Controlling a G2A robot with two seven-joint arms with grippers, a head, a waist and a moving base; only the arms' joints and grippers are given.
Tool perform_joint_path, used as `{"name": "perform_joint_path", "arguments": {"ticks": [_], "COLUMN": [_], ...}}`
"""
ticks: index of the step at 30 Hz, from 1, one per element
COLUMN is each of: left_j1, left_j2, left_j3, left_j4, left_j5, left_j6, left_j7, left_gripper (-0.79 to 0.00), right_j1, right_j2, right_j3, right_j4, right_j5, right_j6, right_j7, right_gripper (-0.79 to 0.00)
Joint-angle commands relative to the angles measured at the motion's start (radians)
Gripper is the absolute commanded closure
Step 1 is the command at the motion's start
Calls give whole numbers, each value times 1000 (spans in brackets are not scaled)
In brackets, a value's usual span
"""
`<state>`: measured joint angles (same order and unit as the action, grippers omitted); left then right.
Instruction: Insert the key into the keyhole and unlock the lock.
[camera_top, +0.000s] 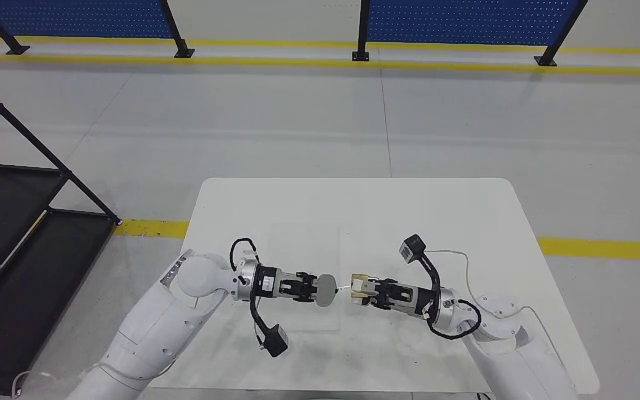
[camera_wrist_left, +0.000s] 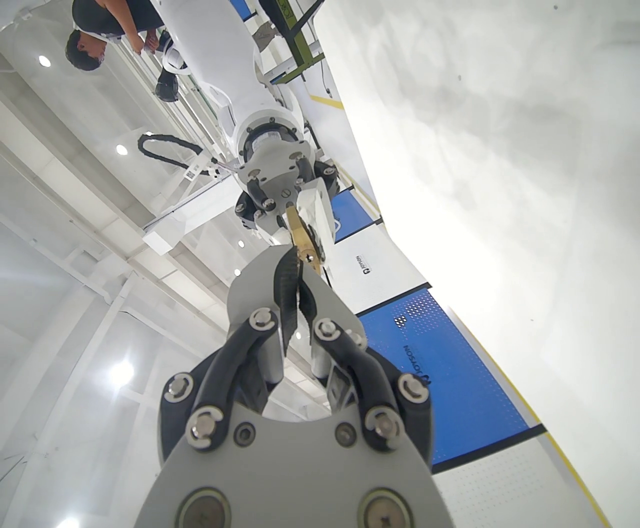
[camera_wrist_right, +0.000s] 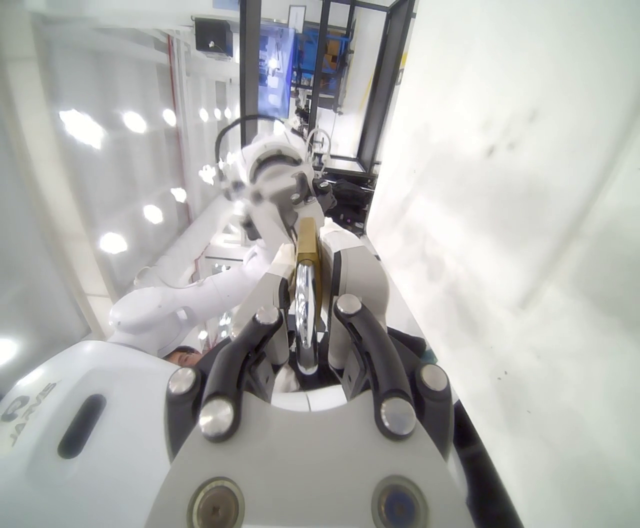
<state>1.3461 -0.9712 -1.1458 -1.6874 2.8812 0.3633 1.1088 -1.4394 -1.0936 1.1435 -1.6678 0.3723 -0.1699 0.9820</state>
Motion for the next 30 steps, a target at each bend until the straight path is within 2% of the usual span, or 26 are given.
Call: {"name": "perform_joint_path", "arguments": {"ticks": [1,30], "left_j1": [0,-30], "left_j2": [1,7], "left_j3": [1,44], "left_j4": [0,34], "left_j5": [4,-39], "left_j6": [4,7], "left_j7": [-5,-5], "left_gripper": [0,0], "right_j1": [1,10], "right_j2": [0,7], "right_j3": [-2,-15], "right_j4": [-1,-3], "right_j5": [0,1], "right_j6": [-1,-34], "right_j7": [-2,17], "right_gripper": [0,0]}}
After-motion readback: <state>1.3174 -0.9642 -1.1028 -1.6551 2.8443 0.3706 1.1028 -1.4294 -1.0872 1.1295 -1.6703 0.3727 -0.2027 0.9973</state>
